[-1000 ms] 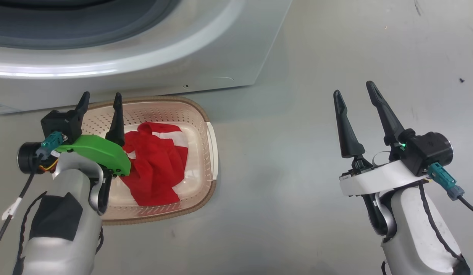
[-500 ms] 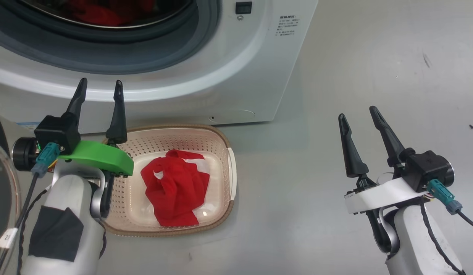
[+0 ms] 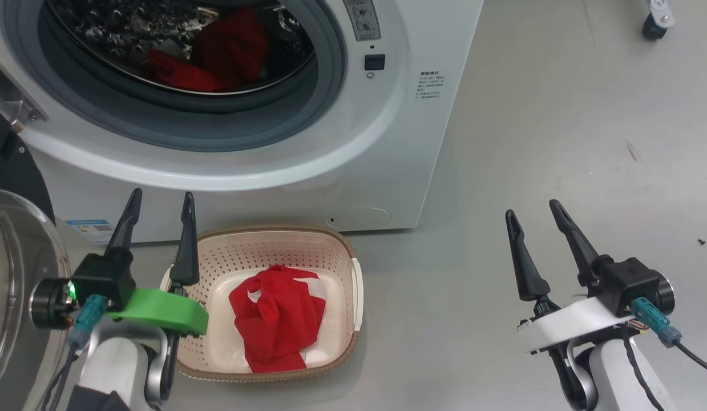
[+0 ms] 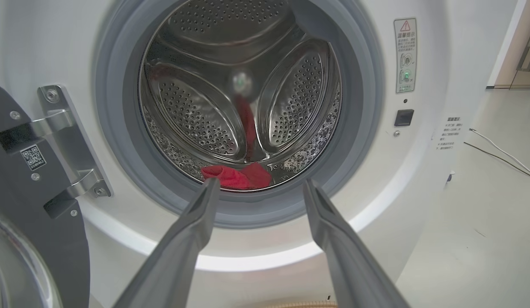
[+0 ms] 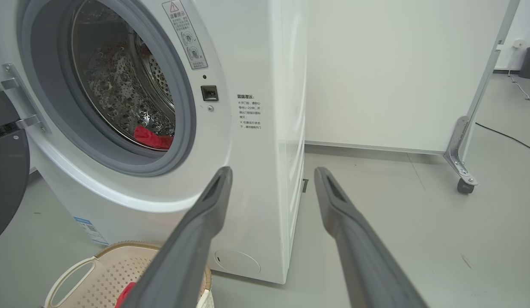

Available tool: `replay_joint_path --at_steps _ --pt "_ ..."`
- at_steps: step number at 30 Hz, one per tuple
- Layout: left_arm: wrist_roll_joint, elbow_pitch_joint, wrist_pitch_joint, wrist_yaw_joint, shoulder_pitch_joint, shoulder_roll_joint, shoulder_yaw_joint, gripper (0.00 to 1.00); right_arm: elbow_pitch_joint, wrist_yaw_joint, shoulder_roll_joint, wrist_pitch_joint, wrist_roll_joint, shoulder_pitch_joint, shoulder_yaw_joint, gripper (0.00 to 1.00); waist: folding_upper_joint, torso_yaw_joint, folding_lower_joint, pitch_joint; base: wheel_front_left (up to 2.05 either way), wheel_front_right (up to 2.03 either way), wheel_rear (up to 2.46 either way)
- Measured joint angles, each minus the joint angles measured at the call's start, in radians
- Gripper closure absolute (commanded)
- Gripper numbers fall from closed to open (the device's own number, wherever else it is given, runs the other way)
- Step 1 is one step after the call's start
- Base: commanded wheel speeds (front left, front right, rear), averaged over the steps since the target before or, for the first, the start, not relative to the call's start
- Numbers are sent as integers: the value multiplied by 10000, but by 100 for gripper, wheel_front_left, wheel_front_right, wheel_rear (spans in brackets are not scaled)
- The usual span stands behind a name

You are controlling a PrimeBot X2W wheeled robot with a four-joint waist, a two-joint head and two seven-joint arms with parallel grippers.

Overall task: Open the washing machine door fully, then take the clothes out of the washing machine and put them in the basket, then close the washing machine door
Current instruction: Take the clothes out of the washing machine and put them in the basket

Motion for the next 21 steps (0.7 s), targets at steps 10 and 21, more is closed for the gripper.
replay_joint_path --at_steps 10,21 --pt "0 -451 0 140 1783 -50 -130 0 201 0 42 0 0 739 -109 0 0 53 0 -877 0 0 0" --pt "2 -1212 0 299 2910 -100 -334 0 146 -6 69 0 2 1345 -117 0 0 120 0 -1509 0 0 0"
